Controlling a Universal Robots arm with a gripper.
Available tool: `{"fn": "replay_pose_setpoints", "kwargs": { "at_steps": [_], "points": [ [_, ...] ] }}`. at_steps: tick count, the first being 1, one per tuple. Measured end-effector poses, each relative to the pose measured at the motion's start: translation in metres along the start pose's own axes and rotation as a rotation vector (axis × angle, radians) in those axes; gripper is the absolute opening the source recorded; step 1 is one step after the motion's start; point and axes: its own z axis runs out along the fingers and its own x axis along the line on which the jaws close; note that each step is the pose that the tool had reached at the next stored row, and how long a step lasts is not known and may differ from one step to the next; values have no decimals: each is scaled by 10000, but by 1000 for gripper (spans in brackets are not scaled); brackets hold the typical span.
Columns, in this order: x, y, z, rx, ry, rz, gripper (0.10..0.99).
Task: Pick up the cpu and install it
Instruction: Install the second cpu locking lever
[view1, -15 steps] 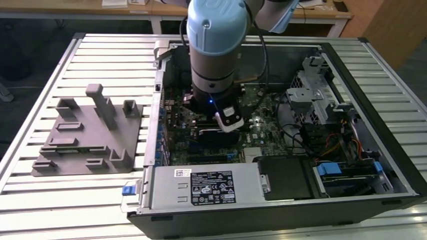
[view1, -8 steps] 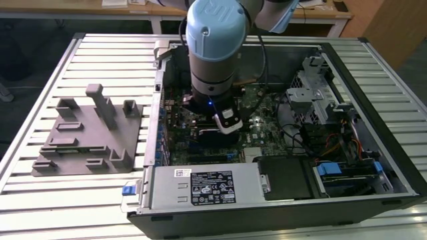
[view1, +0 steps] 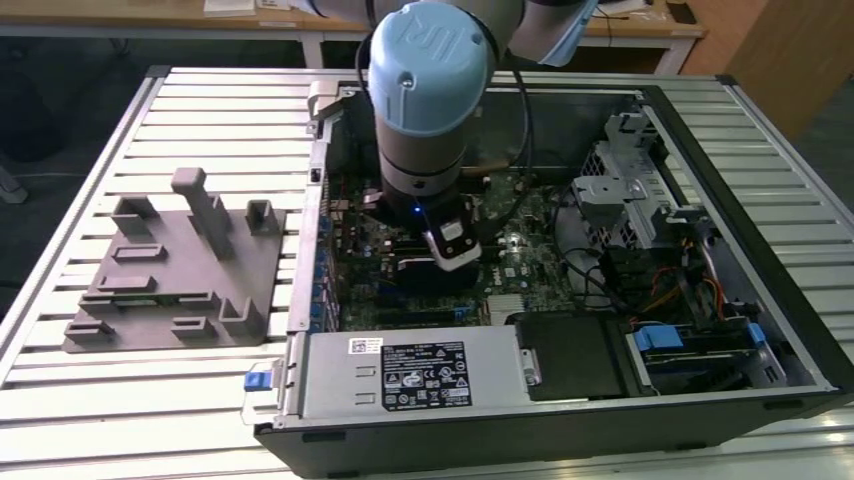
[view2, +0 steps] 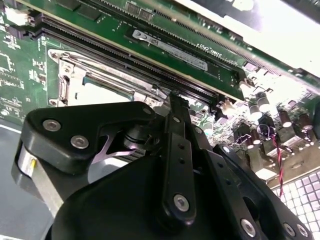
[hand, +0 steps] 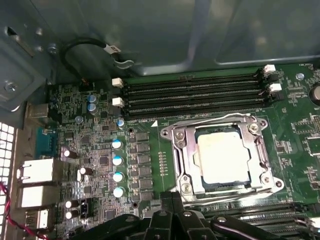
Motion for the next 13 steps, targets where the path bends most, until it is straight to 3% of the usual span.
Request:
{"fn": "replay_pose_setpoints", "kwargs": {
  "at_steps": [13],
  "points": [
    [33,-26,65,-43,6,1,106]
  ]
}}
